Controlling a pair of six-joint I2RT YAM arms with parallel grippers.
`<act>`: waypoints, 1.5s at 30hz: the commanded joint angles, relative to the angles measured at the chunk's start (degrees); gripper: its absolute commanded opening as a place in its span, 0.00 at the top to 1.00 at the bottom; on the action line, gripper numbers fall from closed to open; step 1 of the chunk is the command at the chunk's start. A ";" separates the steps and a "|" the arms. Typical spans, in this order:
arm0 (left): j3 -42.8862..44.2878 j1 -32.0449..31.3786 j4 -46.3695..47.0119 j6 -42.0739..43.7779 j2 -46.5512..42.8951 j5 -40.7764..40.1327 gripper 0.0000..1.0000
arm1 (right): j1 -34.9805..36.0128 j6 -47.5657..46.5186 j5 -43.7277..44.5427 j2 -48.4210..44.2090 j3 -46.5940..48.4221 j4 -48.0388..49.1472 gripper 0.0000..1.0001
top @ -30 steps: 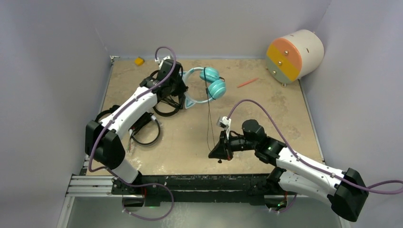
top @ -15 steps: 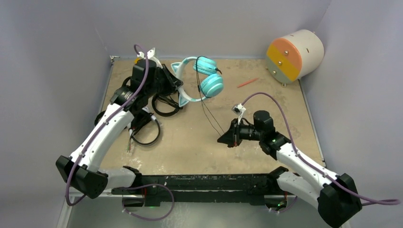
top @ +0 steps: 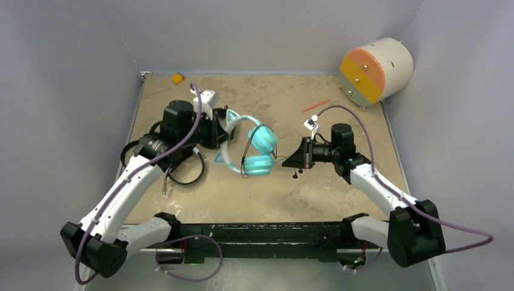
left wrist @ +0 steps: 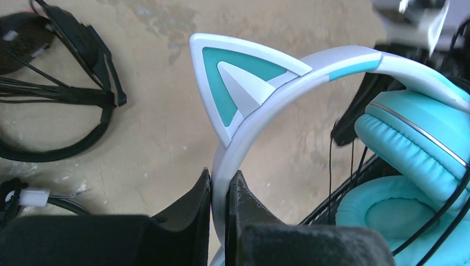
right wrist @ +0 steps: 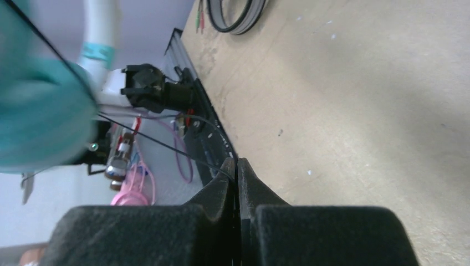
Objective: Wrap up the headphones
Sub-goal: Wrap the headphones cable around the headphones, then place the headphones at the center of the board.
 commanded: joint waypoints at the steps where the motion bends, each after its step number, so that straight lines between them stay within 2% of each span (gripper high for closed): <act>1: -6.59 -0.31 7.98 14.48 -3.16 10.92 1.00 | -0.25 -0.37 -7.65 5.97 6.44 -1.48 1.00; 5: -9.71 -2.25 9.73 23.52 -2.98 8.64 1.00 | -0.26 -0.75 -11.88 10.19 9.19 -2.53 1.00; 8: -12.30 -5.22 9.51 33.94 -3.31 4.01 1.00 | -0.29 -2.42 -11.04 11.21 10.37 -5.20 0.99; 12: -11.52 -7.06 5.66 39.74 1.02 -1.05 1.00 | -0.30 -6.34 -9.00 12.73 13.15 -11.13 0.97; 22: -3.28 -11.01 2.27 43.98 15.95 -3.85 1.00 | -0.21 -6.88 -5.12 22.33 16.02 -10.69 0.97; 28: 1.79 -11.13 2.93 47.15 26.55 -4.73 1.00 | -0.20 -9.36 3.56 28.97 21.01 -15.55 0.96; 32: 4.82 -11.15 5.97 50.28 35.96 -11.05 1.00 | -0.22 -12.05 11.48 32.53 25.13 -20.74 0.91; 35: 10.25 -11.16 4.68 51.20 43.46 -12.53 1.00 | -0.22 -12.92 15.58 35.55 28.38 -22.78 0.89; 38: 13.84 -11.47 4.99 50.99 47.03 -13.97 1.00 | -0.26 -13.96 21.92 37.85 30.50 -25.13 0.87; 42: 17.68 -12.43 4.83 52.01 49.93 -16.91 1.00 | -0.27 -14.25 24.83 37.54 30.68 -25.35 0.84; 44: 18.24 -12.60 5.19 51.74 50.73 -17.64 0.93 | -0.27 -14.16 27.23 35.99 30.06 -25.31 0.84; 45: 17.98 -12.68 5.77 51.49 50.51 -17.67 0.86 | -0.28 -14.24 28.57 34.58 29.71 -25.50 0.83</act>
